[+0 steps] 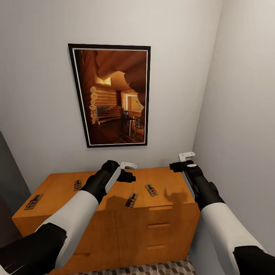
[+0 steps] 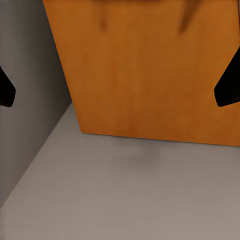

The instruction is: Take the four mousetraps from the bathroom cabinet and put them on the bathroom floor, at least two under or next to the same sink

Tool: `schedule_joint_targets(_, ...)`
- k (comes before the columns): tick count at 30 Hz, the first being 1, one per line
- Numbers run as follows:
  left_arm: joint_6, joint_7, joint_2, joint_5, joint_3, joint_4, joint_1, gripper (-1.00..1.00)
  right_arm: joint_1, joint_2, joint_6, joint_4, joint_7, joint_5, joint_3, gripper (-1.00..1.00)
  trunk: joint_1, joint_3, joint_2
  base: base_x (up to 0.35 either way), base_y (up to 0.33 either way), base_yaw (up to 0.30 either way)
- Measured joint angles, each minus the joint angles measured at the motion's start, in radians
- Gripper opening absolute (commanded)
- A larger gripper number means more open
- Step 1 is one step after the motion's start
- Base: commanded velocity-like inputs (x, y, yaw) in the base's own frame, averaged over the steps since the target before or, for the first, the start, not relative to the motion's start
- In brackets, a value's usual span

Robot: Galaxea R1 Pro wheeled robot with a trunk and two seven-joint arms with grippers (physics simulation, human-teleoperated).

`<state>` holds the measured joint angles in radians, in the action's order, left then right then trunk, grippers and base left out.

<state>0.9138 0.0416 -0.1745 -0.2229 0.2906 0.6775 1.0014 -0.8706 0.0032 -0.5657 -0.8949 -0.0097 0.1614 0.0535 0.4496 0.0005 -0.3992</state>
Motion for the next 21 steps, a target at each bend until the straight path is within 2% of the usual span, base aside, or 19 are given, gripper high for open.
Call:
schedule_joint_targets(9,-0.001,-0.001,0.0,0.0,0.0,-0.002,-0.001,1.0,0.0,0.0,0.002,0.0,0.0,0.0,0.0,1.0,0.0,0.0,0.0,0.007,0.0,0.0)
schedule_joint_targets(21,-0.002,-0.001,0.0,0.0,0.0,-0.003,-0.002,1.0,0.0,-0.001,0.002,0.0,0.0,-0.001,0.0,1.0,0.0,0.0,0.0,0.1,-0.046,0.0)
